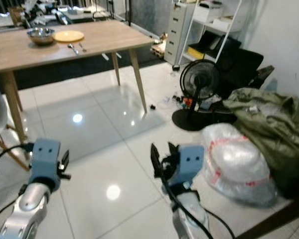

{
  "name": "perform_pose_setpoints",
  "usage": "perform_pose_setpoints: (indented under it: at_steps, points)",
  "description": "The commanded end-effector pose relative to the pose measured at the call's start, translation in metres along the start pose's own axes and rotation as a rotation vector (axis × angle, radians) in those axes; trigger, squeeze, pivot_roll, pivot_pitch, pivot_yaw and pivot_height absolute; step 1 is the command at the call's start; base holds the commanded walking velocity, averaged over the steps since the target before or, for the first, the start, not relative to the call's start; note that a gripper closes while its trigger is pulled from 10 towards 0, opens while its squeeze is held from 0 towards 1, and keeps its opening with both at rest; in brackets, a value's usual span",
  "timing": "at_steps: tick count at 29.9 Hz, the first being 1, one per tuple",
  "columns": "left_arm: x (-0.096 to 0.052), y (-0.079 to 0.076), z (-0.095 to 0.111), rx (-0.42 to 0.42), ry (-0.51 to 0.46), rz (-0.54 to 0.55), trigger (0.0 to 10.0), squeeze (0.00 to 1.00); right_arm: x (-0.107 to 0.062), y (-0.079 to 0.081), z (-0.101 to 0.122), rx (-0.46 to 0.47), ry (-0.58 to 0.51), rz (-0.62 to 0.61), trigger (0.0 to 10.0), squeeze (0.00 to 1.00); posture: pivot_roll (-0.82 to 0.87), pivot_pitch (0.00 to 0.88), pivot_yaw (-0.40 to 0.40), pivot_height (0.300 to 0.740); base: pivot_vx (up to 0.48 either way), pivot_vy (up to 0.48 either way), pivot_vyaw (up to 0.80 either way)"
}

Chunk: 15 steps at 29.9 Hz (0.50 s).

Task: Setting the table

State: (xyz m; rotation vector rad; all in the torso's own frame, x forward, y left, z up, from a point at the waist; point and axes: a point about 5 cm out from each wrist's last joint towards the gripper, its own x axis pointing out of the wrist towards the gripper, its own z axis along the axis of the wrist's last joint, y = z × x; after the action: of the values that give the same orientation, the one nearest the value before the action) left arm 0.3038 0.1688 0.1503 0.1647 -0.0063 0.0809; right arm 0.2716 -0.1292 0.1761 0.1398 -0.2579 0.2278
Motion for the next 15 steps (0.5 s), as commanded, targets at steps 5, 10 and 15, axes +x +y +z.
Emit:
perform_pose_setpoints:
  at_steps: [5,10,15]
  points:
    - [-0.0024,-0.0025,-0.0049,0.003,0.016,-0.003,10.0,0.0,-0.0011,0.0005,-0.0019,0.011,0.009,0.006,10.0,0.0,0.04,0.103,0.09,0.74,0.474,0.0,0.73]
    - [-0.0028,-0.0017,-0.0048,0.003,0.015,-0.001,10.0,0.0,0.0005,0.0024,-0.002,0.014,0.008,0.013,10.0,0.0,0.05,0.103,0.09,0.74,0.474,0.0,0.76]
    - [-0.0033,-0.0013,-0.0049,0.002,0.015,0.001,10.0,0.0,0.0017,0.0016,-0.002,0.015,0.007,0.001,10.0,0.0,0.05,0.103,0.087,0.74,0.472,0.0,0.31]
